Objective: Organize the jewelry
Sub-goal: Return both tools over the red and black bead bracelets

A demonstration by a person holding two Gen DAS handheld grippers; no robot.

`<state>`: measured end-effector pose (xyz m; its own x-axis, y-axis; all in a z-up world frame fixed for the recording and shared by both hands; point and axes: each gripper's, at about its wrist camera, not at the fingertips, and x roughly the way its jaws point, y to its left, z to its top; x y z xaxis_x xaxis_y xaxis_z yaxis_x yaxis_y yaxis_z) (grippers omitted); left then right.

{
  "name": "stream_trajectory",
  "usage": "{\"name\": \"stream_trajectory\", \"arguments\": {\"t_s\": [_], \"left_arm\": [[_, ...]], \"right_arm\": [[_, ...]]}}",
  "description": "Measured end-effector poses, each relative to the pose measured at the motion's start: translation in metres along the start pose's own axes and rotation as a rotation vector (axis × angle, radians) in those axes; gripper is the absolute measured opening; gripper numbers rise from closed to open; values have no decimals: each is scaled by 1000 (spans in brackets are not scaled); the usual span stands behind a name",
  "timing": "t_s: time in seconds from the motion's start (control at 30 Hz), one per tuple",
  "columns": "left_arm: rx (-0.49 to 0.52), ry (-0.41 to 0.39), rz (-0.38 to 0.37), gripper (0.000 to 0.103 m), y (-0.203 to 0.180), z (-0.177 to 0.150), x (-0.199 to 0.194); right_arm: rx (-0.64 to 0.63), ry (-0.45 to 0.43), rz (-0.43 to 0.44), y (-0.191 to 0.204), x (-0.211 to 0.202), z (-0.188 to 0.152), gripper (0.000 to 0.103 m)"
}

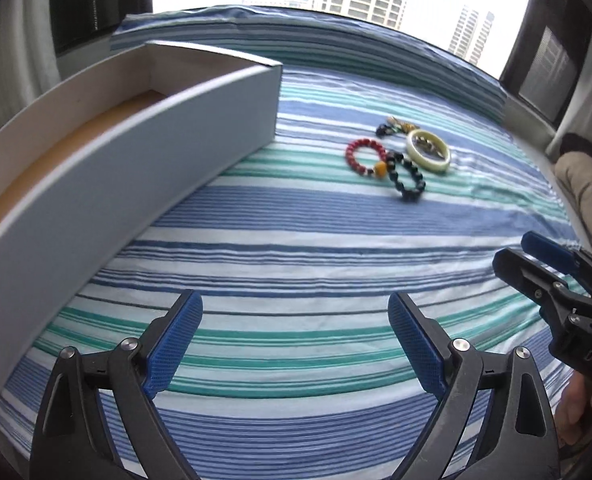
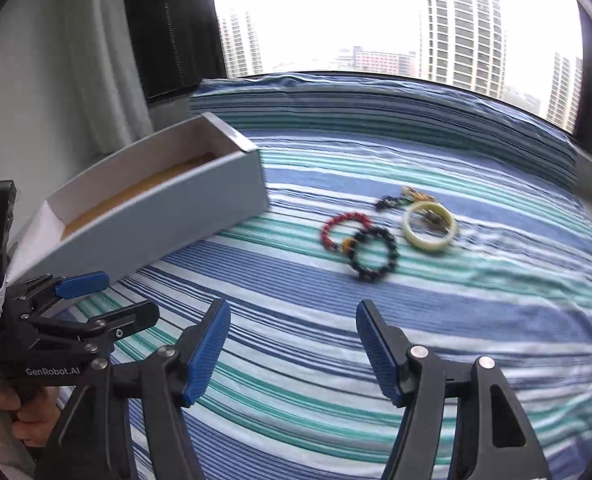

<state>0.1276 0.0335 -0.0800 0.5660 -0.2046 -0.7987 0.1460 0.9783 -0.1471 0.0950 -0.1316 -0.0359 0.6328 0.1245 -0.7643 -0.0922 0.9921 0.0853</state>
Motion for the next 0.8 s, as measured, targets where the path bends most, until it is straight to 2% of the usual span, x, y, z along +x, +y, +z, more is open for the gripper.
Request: {"name": "stream_trajectory", "arguments": {"t_s": [0.13,0.27,0.8], "left_arm": [[33,30,4,94,-17,-13,12],[55,30,35,94,-21,-17,12],[44,50,95,94,-14,-23,34]], "right_arm": [[101,51,-32,-32,10,-31,67],[129,61,-46,-44,9,-47,67],[122,68,-68,-44,13,-53,67]]}}
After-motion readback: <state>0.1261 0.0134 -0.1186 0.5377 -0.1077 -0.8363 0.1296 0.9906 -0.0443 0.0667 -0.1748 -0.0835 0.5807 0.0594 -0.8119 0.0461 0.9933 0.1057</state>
